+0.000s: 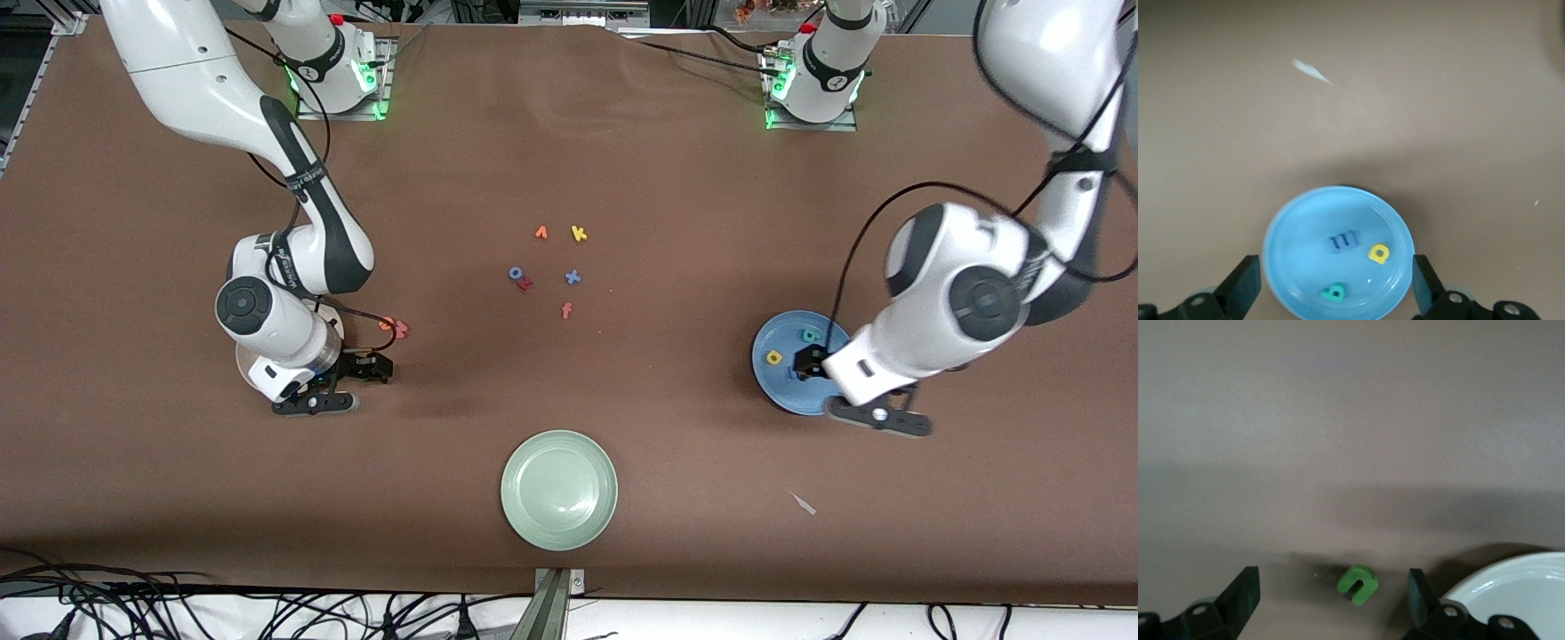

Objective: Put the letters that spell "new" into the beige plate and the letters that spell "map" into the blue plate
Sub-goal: 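Raise the left gripper to rest while the right gripper lowers to green n, then grasp the green letter n with the right gripper and lift it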

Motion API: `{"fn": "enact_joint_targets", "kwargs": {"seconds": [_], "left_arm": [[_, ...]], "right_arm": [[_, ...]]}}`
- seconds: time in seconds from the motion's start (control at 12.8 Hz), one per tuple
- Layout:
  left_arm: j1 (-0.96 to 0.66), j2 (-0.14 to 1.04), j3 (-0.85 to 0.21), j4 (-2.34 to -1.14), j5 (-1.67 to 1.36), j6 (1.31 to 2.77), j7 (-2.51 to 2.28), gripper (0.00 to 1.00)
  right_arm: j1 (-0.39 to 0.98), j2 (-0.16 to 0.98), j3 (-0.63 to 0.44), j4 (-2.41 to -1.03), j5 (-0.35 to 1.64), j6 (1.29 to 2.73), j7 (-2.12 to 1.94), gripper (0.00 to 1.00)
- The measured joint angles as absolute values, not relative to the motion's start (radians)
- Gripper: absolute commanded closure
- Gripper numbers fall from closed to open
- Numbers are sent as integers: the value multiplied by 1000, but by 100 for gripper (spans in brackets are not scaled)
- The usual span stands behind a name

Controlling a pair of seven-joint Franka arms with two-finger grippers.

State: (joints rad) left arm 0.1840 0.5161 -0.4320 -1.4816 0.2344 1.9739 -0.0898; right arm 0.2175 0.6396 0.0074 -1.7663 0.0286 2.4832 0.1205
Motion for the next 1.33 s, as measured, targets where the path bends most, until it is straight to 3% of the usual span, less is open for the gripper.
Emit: {"fn": "enact_joint_targets", "kwargs": {"seconds": [0.23, 0.55, 0.86, 1.1, 1.33], "left_arm": [[163, 407, -372, -1459, 156, 1843, -71, 0], [13, 232, -140, -1474, 3, 1652, 21, 0], [4, 19, -52, -1625, 2, 1624, 75, 0], [-9, -2, -35, -1686, 1, 1633, 83, 0], [-19, 4, -35, -1692, 1, 1644, 83, 0]], "right_arm": [[217, 640, 8, -1817, 31, 2546, 131, 3], [218, 639, 11, -1830, 31, 2559, 143, 9], [218, 637, 12, -1870, 31, 2586, 145, 21], [218, 633, 12, -1886, 32, 2592, 146, 42], [218, 623, 12, -1893, 32, 2592, 145, 47]]}}
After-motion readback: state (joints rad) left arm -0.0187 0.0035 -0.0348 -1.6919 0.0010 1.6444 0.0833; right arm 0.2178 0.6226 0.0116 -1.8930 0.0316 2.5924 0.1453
